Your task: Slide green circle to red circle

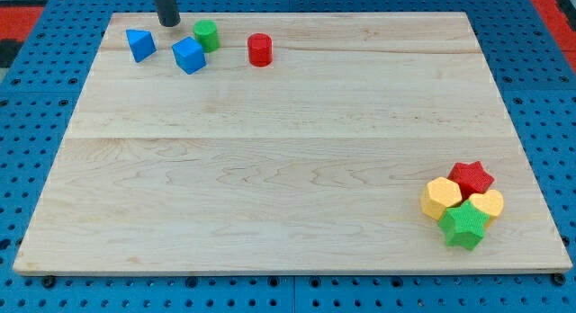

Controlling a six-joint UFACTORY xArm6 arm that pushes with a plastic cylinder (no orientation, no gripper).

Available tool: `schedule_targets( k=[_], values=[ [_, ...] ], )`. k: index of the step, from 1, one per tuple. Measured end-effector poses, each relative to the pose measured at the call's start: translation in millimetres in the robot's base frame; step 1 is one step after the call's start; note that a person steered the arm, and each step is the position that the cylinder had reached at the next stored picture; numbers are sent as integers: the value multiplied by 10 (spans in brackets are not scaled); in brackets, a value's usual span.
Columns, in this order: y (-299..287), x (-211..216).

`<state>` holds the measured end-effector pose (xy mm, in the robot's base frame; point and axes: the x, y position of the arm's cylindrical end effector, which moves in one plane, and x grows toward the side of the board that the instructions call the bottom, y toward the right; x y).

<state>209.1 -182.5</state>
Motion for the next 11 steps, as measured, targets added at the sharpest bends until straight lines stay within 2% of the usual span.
schedule_targets(
  k=[3,4,6,10,11],
  values=[
    [535,667],
    [486,569],
    [331,4],
    [961,472],
    [771,473]
  ],
)
